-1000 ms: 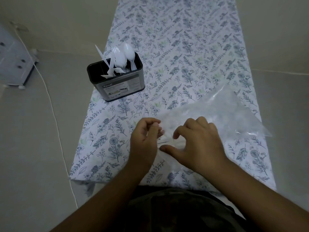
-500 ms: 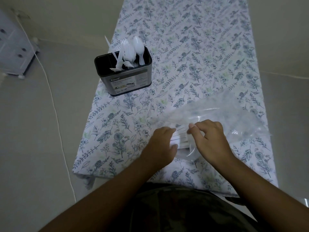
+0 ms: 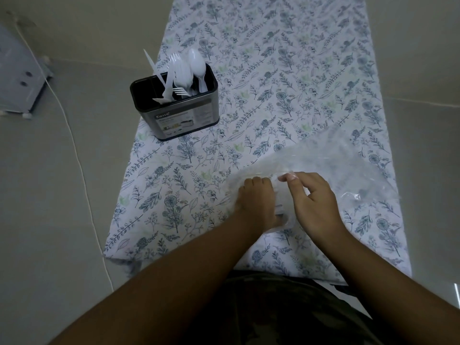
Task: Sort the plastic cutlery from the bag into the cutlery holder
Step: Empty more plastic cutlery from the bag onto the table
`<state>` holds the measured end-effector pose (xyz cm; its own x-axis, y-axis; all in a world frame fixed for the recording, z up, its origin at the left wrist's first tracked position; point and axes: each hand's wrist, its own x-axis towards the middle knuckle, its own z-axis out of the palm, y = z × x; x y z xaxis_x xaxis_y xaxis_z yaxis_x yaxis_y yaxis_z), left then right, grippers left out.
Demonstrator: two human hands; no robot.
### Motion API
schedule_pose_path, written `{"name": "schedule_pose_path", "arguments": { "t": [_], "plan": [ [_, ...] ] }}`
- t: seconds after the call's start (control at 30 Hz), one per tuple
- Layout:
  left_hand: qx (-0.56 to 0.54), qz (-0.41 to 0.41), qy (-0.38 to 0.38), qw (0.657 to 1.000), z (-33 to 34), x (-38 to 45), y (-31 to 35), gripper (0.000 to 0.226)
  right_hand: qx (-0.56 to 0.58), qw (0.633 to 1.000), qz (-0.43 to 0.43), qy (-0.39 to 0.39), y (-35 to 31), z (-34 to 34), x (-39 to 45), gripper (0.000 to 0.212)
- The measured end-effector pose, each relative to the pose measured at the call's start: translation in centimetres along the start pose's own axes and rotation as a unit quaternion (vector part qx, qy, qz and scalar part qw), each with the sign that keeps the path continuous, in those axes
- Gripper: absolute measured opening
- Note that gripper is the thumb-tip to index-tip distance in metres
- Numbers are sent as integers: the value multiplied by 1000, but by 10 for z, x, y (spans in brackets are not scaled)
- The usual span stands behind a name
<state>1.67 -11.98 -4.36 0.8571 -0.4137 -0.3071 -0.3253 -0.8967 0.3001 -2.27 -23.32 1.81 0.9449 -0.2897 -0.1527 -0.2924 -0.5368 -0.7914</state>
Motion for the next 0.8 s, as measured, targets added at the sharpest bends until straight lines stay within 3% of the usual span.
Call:
{"name": "schedule_pose_path", "arguments": {
  "t": [0.4, 0.6, 0.8],
  "plan": [
    [24, -52, -68, 996, 5, 8, 10, 60, 1, 1000, 2, -1, 2, -7, -1, 25],
    [4, -35, -46, 998, -3, 0, 3, 33, 21, 999, 25, -8, 2, -12, 0, 26],
    [-31, -37, -41, 998, -6, -3, 3, 28, 20, 999, 23, -16, 1, -11, -1, 26]
  ]
}}
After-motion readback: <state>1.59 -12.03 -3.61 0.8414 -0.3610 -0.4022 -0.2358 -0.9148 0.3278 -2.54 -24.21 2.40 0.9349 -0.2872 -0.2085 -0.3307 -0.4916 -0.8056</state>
